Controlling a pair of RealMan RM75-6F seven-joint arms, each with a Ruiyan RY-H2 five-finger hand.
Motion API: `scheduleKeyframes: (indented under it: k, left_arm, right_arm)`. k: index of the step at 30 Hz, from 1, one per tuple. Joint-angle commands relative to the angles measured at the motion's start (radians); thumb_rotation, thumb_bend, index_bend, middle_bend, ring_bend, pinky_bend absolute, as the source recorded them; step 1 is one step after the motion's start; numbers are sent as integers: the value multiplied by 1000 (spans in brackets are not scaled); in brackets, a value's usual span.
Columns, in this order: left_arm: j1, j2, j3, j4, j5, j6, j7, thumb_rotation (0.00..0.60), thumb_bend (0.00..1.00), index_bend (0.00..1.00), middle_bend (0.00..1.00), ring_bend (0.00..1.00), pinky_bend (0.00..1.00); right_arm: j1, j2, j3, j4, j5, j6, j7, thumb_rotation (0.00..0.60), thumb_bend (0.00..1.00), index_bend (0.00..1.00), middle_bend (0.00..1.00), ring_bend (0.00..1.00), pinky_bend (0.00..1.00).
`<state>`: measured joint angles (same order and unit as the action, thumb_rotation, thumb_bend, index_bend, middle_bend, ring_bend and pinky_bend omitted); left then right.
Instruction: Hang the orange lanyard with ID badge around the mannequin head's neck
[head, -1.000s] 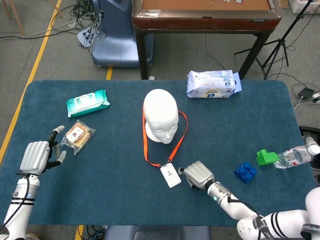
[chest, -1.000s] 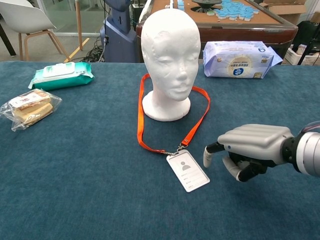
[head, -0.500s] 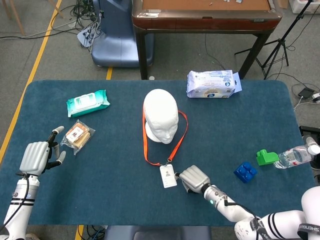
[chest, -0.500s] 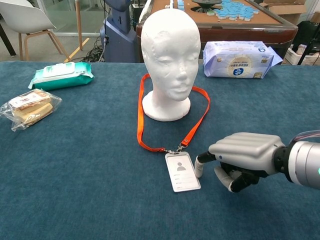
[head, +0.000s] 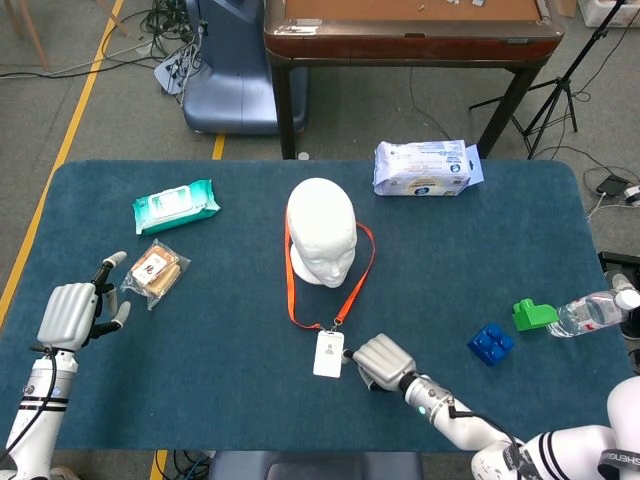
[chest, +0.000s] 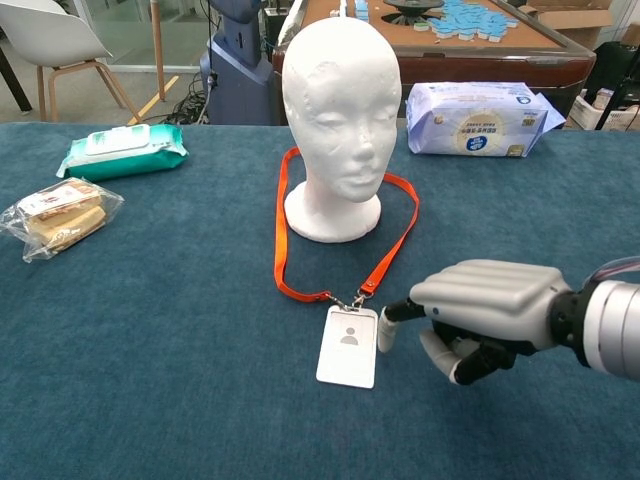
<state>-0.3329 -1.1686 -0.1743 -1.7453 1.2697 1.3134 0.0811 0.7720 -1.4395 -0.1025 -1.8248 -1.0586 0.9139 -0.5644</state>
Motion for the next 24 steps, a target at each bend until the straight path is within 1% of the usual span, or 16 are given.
scheduleKeyframes:
  k: [1, 5, 8, 10, 13, 17, 19, 21, 22, 24]
  left_arm:
    - [1, 1, -1, 2, -1, 2, 1, 600, 359, 149, 726, 727, 909]
    - [9, 1, 0, 14, -5, 10, 2, 600, 360, 149, 726, 727, 909]
    - [19, 3, 6, 24, -6, 18, 1, 600, 360, 149, 726, 725, 910]
    - [29, 6, 12, 29, -3, 28, -1, 600, 359, 149, 724, 721, 910]
    - [44, 8, 19, 38, 8, 48, -5, 600, 359, 157, 717, 703, 907]
    - [72, 0, 33, 54, 39, 97, 3, 600, 358, 171, 686, 646, 891]
    - [87, -10, 43, 65, 66, 131, 10, 600, 358, 171, 668, 612, 866]
    - [102, -21, 53, 85, 98, 164, 14, 600, 358, 177, 656, 579, 821]
    - [108, -26, 58, 96, 112, 178, 14, 600, 358, 186, 650, 562, 794]
    - [122, -33, 70, 115, 137, 200, 7, 600, 358, 201, 631, 535, 758]
  right_arm:
    - [-39, 53, -1, -33, -59, 69, 27, 600, 831, 288, 1000, 1000, 1000]
    - [-106, 116, -21, -55, -164, 180, 52, 600, 779, 288, 1000, 1000, 1000]
    - [-160, 148, -37, -47, -220, 257, 63, 600, 704, 288, 975, 996, 1000]
    - [-194, 166, -45, -40, -253, 305, 70, 600, 651, 288, 938, 960, 1000]
    - [-238, 184, -45, -27, -294, 371, 81, 600, 572, 289, 856, 856, 1000]
    - [-306, 192, -36, 20, -353, 473, 103, 600, 484, 288, 744, 749, 988]
    - [-338, 191, -31, 46, -369, 514, 100, 600, 437, 288, 679, 681, 925]
    - [-368, 191, -24, 66, -378, 549, 107, 600, 402, 289, 611, 598, 800]
    - [-380, 192, -21, 73, -380, 561, 112, 600, 397, 289, 585, 562, 743]
    - [-404, 195, -15, 87, -382, 585, 121, 600, 395, 288, 558, 524, 689]
